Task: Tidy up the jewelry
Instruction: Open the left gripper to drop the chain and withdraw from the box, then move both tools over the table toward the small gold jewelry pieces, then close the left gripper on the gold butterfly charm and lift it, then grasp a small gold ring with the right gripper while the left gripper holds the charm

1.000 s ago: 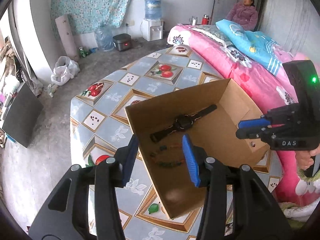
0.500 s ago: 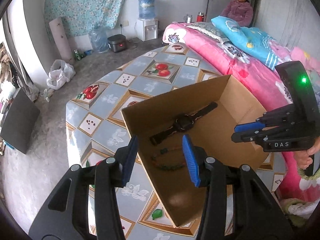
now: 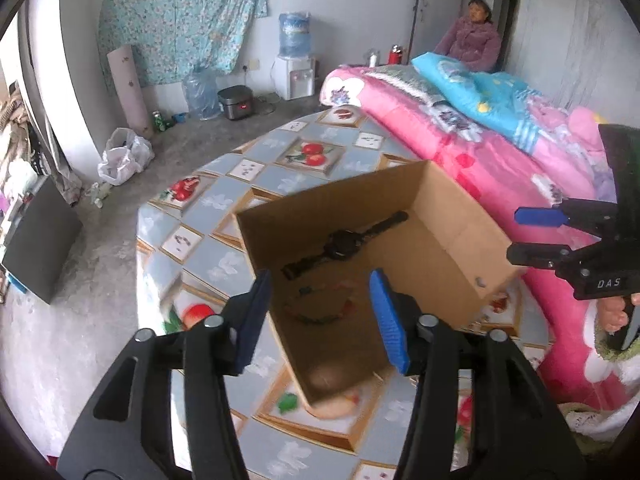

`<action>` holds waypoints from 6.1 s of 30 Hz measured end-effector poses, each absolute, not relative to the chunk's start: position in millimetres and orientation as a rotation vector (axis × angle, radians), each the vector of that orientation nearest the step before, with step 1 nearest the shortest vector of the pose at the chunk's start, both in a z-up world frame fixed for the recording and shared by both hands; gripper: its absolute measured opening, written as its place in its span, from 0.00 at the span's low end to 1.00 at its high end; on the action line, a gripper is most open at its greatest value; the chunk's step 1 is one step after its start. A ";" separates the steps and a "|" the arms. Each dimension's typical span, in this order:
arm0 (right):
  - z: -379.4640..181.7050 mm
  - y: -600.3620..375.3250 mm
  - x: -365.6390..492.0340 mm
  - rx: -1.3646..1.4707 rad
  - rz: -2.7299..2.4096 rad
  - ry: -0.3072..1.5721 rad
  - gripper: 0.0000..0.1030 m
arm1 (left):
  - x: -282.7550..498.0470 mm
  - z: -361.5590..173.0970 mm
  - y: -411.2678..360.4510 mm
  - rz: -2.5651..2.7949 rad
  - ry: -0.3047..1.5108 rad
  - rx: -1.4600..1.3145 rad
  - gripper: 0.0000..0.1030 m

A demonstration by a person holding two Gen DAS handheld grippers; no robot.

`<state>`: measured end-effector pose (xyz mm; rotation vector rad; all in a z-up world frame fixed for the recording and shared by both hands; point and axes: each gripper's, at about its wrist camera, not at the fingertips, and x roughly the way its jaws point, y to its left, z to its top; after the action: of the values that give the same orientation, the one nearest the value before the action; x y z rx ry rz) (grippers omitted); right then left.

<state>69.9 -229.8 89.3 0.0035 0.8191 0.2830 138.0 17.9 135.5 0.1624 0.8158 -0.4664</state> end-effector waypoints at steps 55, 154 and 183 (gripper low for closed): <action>-49.9 -229.2 4.2 -0.008 -0.034 0.896 0.94 | 3.3 -43.8 -46.6 -0.535 0.858 0.125 0.52; -70.8 -234.1 -5.8 0.014 0.341 0.979 0.33 | 58.7 -55.7 -82.5 -0.515 0.941 0.249 0.06; -67.8 -209.0 1.4 -0.017 0.413 0.941 0.33 | 48.8 -35.6 -45.6 -0.491 0.891 0.158 0.06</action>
<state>1.4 -209.0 -67.8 -0.0173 0.9406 0.4132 48.8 -45.6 -35.6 0.1581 0.8913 -0.4914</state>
